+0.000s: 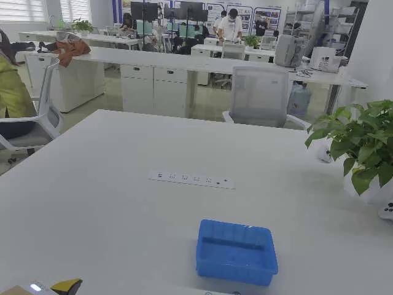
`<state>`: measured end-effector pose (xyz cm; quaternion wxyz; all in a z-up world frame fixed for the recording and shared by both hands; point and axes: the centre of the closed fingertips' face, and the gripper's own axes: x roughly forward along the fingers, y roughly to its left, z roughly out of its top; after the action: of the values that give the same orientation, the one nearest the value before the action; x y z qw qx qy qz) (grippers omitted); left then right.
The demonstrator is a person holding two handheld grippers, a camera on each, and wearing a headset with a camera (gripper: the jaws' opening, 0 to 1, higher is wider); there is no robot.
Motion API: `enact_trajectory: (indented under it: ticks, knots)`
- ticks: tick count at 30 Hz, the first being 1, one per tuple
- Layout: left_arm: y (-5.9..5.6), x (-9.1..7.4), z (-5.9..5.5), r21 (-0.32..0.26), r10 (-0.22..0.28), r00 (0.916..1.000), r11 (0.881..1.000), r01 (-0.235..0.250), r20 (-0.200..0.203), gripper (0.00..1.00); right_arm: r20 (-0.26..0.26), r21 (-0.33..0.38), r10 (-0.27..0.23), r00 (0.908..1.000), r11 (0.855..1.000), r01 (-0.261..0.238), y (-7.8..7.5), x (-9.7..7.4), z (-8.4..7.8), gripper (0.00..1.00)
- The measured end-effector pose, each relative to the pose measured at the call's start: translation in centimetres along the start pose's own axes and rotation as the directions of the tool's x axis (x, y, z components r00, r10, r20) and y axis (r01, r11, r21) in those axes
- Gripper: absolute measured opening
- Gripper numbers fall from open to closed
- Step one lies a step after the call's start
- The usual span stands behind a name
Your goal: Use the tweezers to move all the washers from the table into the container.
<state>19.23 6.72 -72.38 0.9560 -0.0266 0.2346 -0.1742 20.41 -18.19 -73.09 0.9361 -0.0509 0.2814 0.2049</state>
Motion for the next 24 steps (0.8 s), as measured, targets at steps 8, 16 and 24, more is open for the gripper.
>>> enact_trajectory:
  ticks: [8, 16, 24]
  knots:
    - [-0.46, 0.04, 0.46, 0.002, -0.016, 0.9998, 1.000, 0.016, 0.015, 0.99, -0.004, 0.014, -0.026, 0.9996, 1.000, 0.026, -0.25, -0.38, -0.33, 0.98]
    - [-0.56, 0.14, 0.48, 0.024, -0.016, 0.9999, 1.000, 0.016, 0.002, 0.99, -0.014, 0.012, -0.008, 0.9999, 1.000, 0.008, -0.46, 0.14, -0.27, 0.97]
    - [-0.42, 0.22, 0.55, 0.036, -0.008, 1.0000, 0.999, 0.008, 0.001, 0.99, -0.032, -0.022, -0.007, 0.9995, 1.000, 0.006, -0.50, 0.31, -0.26, 0.97]
